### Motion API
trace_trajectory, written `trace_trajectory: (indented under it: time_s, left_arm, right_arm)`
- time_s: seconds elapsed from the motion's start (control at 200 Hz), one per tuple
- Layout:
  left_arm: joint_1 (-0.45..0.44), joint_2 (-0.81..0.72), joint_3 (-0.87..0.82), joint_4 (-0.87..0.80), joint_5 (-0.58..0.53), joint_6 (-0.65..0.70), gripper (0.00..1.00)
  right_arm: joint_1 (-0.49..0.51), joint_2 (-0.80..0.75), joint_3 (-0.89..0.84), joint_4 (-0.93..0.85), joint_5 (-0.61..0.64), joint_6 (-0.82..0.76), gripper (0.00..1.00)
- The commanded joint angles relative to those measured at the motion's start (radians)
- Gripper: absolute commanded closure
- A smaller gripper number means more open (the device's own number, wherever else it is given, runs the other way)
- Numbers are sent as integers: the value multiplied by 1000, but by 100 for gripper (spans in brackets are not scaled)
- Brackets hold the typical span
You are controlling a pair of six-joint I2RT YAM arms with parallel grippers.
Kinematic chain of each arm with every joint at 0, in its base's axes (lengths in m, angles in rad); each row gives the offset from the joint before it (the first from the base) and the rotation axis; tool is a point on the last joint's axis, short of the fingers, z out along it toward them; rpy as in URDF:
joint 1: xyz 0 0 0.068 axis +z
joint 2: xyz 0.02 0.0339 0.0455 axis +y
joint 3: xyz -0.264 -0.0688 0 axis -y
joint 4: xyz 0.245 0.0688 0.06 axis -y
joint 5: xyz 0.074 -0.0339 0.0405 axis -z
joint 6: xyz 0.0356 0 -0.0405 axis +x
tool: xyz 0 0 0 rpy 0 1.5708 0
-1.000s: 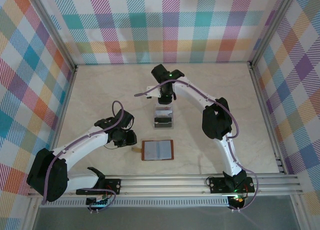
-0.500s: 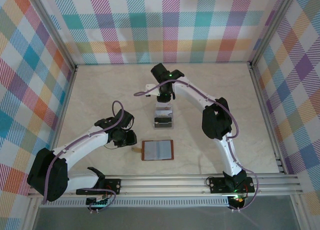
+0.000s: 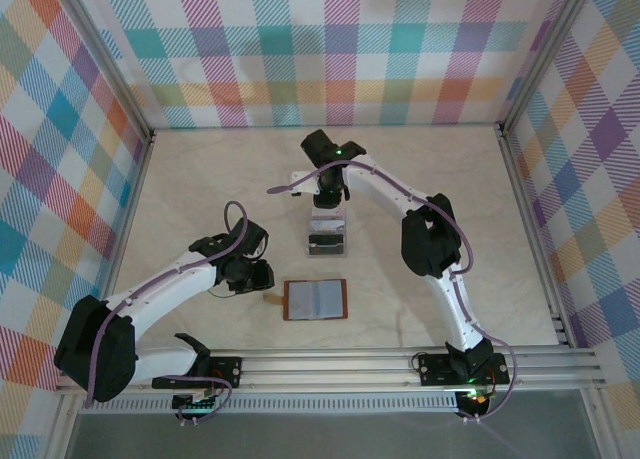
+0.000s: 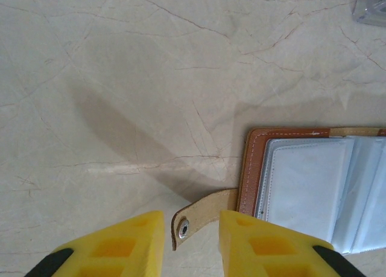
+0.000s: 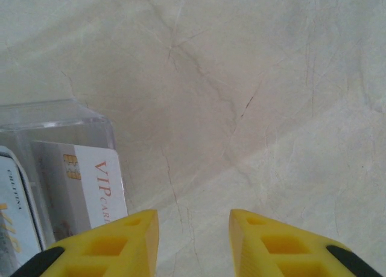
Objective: Take the credit cards out of the card holder
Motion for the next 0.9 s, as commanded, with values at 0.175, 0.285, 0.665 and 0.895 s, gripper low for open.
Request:
trace_trajectory:
  time_s: [0.175, 0.285, 0.665, 0.895]
  left_arm:
    - [12, -10, -8, -21, 19, 16, 69]
    - [12, -7, -9, -15, 30, 18, 69]
    - [12, 49, -6, 76, 107, 26, 73]
    - [12, 118, 14, 108, 161, 60, 76]
  right_arm:
    - [-1, -3, -6, -34, -46, 4, 62]
    - [1, -6, -6, -46, -55, 14, 62]
    - [3, -162, -107, 73, -163, 360, 60]
    - [9, -308, -287, 202, -176, 742, 60]
